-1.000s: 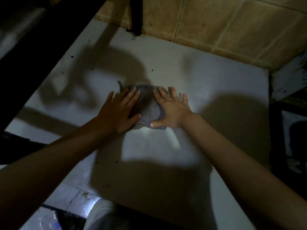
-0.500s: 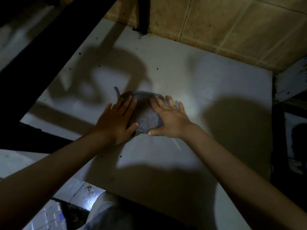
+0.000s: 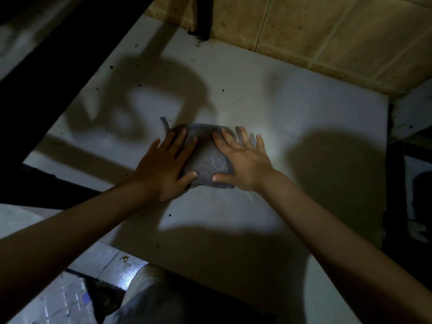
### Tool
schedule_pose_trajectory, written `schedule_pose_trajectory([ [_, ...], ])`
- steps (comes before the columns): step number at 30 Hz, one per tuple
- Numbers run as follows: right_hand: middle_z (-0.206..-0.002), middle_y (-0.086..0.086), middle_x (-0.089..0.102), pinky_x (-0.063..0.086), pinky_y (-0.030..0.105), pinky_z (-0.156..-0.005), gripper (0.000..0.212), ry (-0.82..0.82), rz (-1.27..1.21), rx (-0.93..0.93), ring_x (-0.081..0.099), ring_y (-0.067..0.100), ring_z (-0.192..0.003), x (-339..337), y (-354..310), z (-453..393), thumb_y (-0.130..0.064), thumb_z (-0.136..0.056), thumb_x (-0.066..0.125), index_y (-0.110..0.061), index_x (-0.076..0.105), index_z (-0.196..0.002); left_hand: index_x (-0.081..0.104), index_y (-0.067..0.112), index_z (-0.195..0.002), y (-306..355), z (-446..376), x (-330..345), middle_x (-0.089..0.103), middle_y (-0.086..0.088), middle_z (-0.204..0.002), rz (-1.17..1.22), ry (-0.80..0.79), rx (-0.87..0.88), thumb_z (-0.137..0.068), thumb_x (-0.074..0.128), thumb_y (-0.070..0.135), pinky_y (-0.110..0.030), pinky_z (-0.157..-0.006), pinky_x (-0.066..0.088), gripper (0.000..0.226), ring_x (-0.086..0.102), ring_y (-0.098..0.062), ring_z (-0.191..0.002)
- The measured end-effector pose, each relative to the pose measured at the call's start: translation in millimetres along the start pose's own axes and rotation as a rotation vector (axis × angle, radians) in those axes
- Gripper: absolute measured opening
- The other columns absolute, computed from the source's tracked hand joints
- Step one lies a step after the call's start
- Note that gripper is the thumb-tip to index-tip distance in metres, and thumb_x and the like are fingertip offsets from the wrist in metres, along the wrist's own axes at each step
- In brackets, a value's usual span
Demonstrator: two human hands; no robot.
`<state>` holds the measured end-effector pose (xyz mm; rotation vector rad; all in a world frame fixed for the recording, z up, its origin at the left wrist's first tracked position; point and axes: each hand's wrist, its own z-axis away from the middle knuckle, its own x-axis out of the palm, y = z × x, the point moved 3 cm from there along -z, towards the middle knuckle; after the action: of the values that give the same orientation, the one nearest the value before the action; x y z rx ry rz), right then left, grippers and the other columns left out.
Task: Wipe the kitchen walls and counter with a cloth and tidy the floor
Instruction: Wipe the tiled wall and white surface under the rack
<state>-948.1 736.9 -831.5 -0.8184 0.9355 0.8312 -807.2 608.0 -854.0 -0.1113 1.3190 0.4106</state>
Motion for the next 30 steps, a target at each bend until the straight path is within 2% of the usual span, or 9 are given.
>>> schedule_pose_trajectory([
  [5,-0.159,-0.006,-0.010,-0.011,0.053,-0.112,0.097,-0.006,0.003,-0.002,-0.014,0.029,-0.144,5,-3,9,-0.065,-0.080,0.051,-0.031,-0.008,-0.149,-0.007,0.024,-0.149,6,11,-1,-0.009,-0.008,-0.158,0.009,-0.020,0.015,-0.073,0.005,0.071,-0.049,-0.112,0.014,0.090,0.000,-0.032,-0.145],
  [9,-0.159,-0.006,-0.010,-0.011,0.053,-0.112,0.097,0.004,-0.005,0.003,-0.014,0.028,-0.145,12,-6,22,-0.066,-0.080,0.051,-0.032,-0.009,-0.149,-0.005,0.023,-0.150,14,23,-2,-0.006,-0.011,-0.158,0.009,-0.033,0.039,-0.075,0.007,0.069,-0.048,-0.111,0.017,0.088,0.004,-0.035,-0.144],
  [14,-0.158,-0.008,-0.011,-0.012,0.051,-0.112,0.097,0.009,-0.020,0.015,-0.016,0.027,-0.144,22,-11,46,-0.068,-0.080,0.049,-0.033,-0.010,-0.149,0.008,0.018,-0.150,24,40,6,0.010,-0.016,-0.156,-0.026,-0.013,0.050,-0.081,0.013,0.066,-0.049,-0.109,0.024,0.084,0.016,-0.039,-0.142],
  [17,-0.158,-0.009,-0.012,-0.015,0.049,-0.111,0.098,0.013,-0.019,0.031,-0.018,0.025,-0.144,27,-11,59,-0.071,-0.078,0.047,-0.034,-0.010,-0.148,0.026,0.013,-0.147,31,46,11,0.028,-0.020,-0.151,-0.078,0.032,0.080,-0.085,0.023,0.061,-0.050,-0.100,0.038,0.079,0.034,-0.042,-0.134],
  [19,-0.158,-0.009,-0.013,-0.016,0.049,-0.111,0.099,0.017,-0.009,0.043,-0.020,0.025,-0.143,29,-9,68,-0.072,-0.078,0.047,-0.035,-0.011,-0.148,0.032,0.012,-0.145,34,48,15,0.033,-0.021,-0.148,-0.084,0.049,0.093,-0.085,0.028,0.059,-0.050,-0.097,0.041,0.076,0.039,-0.042,-0.131],
  [24,-0.158,-0.010,-0.013,-0.016,0.050,-0.111,0.100,0.023,-0.031,0.086,-0.022,0.025,-0.143,34,-1,85,-0.073,-0.077,0.047,-0.036,-0.014,-0.147,0.037,0.013,-0.143,47,47,18,0.036,-0.018,-0.147,-0.118,0.094,0.128,-0.084,0.029,0.059,-0.045,-0.097,0.041,0.075,0.040,-0.039,-0.131],
  [28,-0.157,-0.012,-0.015,-0.015,0.051,-0.111,0.101,0.009,-0.041,0.127,-0.022,0.026,-0.143,35,9,93,-0.073,-0.077,0.047,-0.037,-0.015,-0.147,0.038,0.013,-0.142,56,41,19,0.036,-0.019,-0.147,-0.127,0.104,0.176,-0.084,0.030,0.059,-0.044,-0.103,0.021,0.075,0.040,-0.041,-0.131],
  [30,-0.157,-0.012,-0.016,-0.015,0.051,-0.111,0.101,0.001,-0.045,0.151,-0.023,0.026,-0.142,35,15,98,-0.073,-0.076,0.048,-0.037,-0.016,-0.146,0.036,0.014,-0.143,63,38,20,0.035,-0.018,-0.148,-0.113,0.093,0.191,-0.084,0.029,0.059,-0.046,-0.105,0.026,0.076,0.038,-0.041,-0.132],
])
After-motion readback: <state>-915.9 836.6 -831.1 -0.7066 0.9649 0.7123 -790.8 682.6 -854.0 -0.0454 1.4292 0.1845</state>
